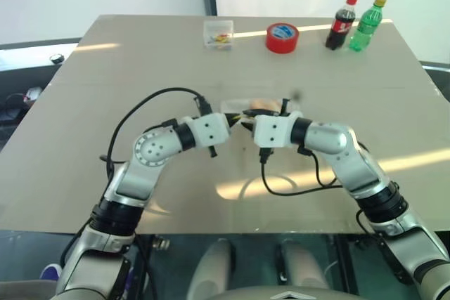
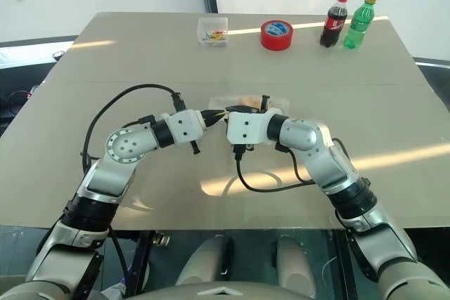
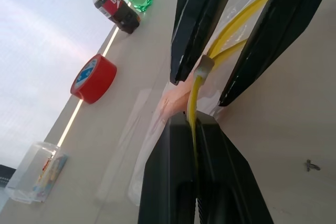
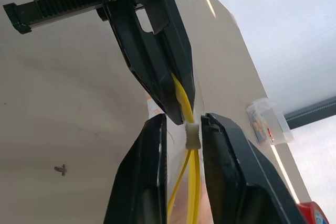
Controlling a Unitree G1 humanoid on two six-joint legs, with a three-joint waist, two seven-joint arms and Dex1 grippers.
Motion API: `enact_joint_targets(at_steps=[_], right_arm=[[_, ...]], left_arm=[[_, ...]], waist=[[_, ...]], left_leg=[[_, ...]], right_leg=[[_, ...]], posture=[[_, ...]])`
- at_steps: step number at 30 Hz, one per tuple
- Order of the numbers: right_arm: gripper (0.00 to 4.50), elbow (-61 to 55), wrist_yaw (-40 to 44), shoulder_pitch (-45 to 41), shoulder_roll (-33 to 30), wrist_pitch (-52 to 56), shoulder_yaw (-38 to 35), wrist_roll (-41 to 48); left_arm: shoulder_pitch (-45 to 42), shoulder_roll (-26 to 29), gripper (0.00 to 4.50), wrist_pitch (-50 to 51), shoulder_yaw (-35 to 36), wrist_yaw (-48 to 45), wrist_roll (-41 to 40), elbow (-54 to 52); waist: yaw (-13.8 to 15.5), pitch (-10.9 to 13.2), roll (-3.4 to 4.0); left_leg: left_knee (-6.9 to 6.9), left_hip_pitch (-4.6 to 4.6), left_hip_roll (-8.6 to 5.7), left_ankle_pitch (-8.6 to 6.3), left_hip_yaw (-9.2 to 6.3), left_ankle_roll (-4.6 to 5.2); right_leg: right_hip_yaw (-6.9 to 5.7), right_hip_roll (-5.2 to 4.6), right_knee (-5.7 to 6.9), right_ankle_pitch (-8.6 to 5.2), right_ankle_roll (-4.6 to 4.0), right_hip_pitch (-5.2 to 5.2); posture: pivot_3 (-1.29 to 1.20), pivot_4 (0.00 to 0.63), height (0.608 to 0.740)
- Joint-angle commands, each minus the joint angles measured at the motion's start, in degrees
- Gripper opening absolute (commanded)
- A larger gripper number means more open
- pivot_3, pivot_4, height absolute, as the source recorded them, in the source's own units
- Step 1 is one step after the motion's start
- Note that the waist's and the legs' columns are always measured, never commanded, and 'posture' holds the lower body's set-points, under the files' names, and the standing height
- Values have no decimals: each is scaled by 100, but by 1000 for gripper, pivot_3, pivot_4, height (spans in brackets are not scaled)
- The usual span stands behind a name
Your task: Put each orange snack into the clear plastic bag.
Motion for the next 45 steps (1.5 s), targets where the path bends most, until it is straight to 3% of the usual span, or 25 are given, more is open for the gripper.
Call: enact_joint_targets(at_steps=[1, 23, 27, 37, 45], right_arm=[[1040, -112, -24, -108, -28, -116, -115, -27], [1040, -114, -26, -147, -127, -55, -216, -50], [56, -129, -25, -137, -120, -37, -219, -36], [56, -148, -50, -76, -153, 21, -256, -52], [56, -192, -139, 325, -612, 205, -506, -176]], left_arm=[[-32, -5, 0, 13, 67, 34, -72, -248], [-9, -2, 0, 96, 74, 6, -118, -284], [-4, -6, 0, 104, 70, 5, -120, -303], [40, -11, 0, 81, 145, 38, -181, -271], [56, 38, 0, 29, 215, 108, -214, -209]], waist=[[0, 0, 0], [-1, 0, 0], [0, 0, 0], [0, 0, 0], [9, 0, 0]], left_leg=[[0, 0, 0, 0, 0, 0], [-4, 0, 0, 0, 0, 0], [-5, 0, 0, 0, 0, 0], [-5, 0, 0, 0, 0, 0], [-6, 0, 1, 0, 0, 0]], right_leg=[[0, 0, 0, 0, 0, 0], [0, 0, -2, 0, 0, 0], [0, 0, -3, 0, 0, 0], [0, 0, -3, 0, 0, -1], [0, -1, -5, 0, 0, 0]], posture=[[0, 150, 740], [0, 150, 740], [0, 150, 740], [0, 150, 740], [0, 150, 740]])
